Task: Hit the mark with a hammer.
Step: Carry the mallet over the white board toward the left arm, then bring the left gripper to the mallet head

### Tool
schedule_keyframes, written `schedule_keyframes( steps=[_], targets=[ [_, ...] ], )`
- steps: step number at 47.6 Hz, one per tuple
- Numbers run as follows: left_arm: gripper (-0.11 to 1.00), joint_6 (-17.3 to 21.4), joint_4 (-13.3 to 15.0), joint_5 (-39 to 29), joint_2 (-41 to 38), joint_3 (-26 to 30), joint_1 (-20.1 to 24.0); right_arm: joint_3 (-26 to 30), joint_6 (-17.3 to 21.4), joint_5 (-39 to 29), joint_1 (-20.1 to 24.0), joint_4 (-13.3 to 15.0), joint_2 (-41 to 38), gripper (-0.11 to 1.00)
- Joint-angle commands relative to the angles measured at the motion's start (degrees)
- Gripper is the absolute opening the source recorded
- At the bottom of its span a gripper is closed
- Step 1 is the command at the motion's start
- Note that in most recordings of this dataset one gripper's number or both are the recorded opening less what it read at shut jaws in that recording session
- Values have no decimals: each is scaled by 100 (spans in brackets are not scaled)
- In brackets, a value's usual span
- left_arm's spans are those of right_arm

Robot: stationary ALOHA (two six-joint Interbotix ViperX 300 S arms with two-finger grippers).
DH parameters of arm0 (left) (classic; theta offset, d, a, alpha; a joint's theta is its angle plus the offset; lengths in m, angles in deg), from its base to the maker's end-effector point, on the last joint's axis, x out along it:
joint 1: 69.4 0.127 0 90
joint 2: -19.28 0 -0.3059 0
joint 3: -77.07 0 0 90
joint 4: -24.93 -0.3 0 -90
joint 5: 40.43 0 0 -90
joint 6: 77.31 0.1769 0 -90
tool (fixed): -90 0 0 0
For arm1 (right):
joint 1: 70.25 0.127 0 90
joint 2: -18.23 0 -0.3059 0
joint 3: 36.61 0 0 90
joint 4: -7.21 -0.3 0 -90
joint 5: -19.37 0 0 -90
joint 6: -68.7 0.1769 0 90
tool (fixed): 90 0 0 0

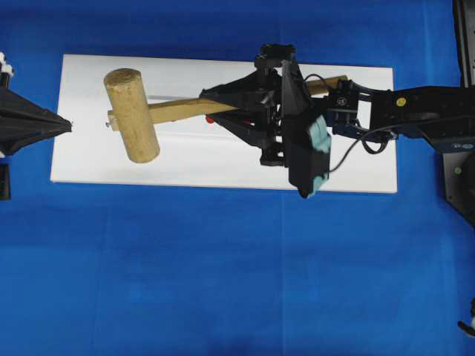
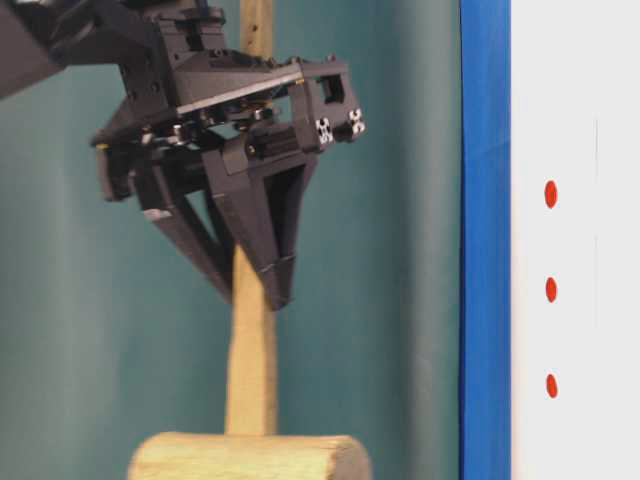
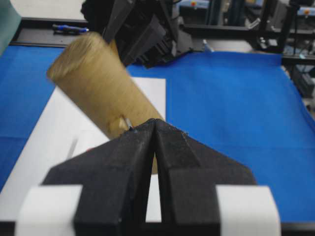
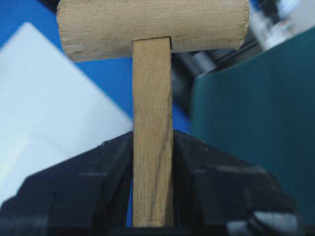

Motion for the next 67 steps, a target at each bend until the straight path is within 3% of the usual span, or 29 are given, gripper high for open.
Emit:
schedule_keyframes(
  steps=[1,7,20,23,27,36,40,52,67],
  targets=[
    [0,-44,9,70,-26,70,0,79,-316,299,53,-18,211,10],
    [0,-88,9,79,-35,70,0,79,-729,369,79,-18,211,10],
    [1,-264,9,185,-35,79,0,70,-800,360,88,-26,211,10],
    [5,-272,9,255,-35,79,0,70,-809,360,88,-26,211,10],
    [22,-299,35,360,-35,70,0,79,-809,352,88,-26,211,10],
    [79,-571,44,519,-149,70,0,79,-809,352,88,-26,211,10],
    [93,-703,44,545,-229,79,0,79,-809,352,88,-26,211,10],
    [93,-984,44,1055,-800,229,264,105,-817,352,88,-18,211,10],
    [94,-1011,44,1714,-2030,773,352,88,-817,290,88,-9,211,10]
  ],
)
